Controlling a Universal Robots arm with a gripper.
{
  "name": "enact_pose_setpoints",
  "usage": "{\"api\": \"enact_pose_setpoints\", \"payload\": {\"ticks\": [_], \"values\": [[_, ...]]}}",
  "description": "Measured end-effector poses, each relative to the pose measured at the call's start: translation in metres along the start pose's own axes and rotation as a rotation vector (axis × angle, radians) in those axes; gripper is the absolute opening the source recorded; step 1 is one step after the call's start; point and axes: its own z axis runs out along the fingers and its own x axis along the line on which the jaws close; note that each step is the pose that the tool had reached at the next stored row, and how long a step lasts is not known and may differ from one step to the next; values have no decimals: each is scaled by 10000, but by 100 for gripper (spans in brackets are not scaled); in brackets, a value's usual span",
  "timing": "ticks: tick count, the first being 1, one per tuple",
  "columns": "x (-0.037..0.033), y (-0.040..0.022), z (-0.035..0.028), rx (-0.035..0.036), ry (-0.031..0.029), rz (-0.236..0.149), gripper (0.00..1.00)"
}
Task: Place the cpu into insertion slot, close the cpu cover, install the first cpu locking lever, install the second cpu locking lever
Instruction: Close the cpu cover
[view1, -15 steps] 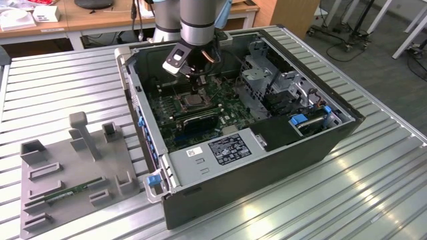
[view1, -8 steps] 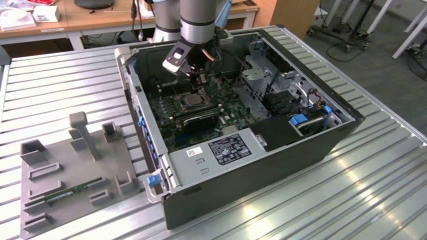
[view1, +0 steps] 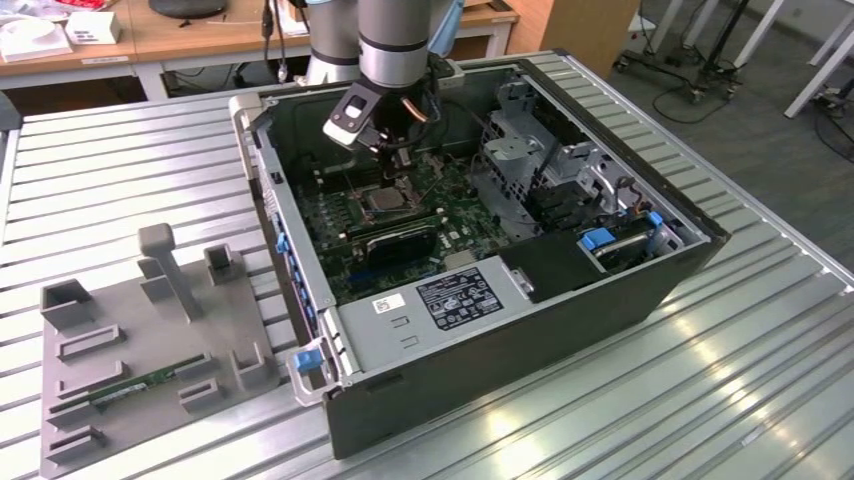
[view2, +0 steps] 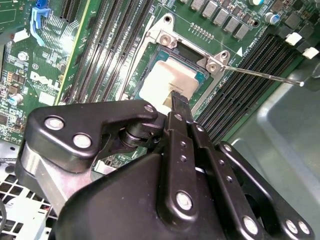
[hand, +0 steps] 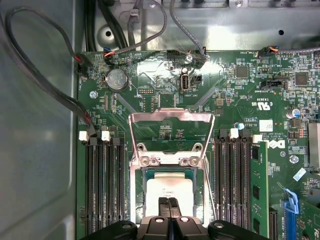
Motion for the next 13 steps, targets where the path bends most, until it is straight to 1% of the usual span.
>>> {"api": "enact_pose_setpoints", "payload": {"ticks": [5,13], "values": [[-1,-6,-3,1,-1,0,11],[2,-3,-61,0,-1,0,11]]}}
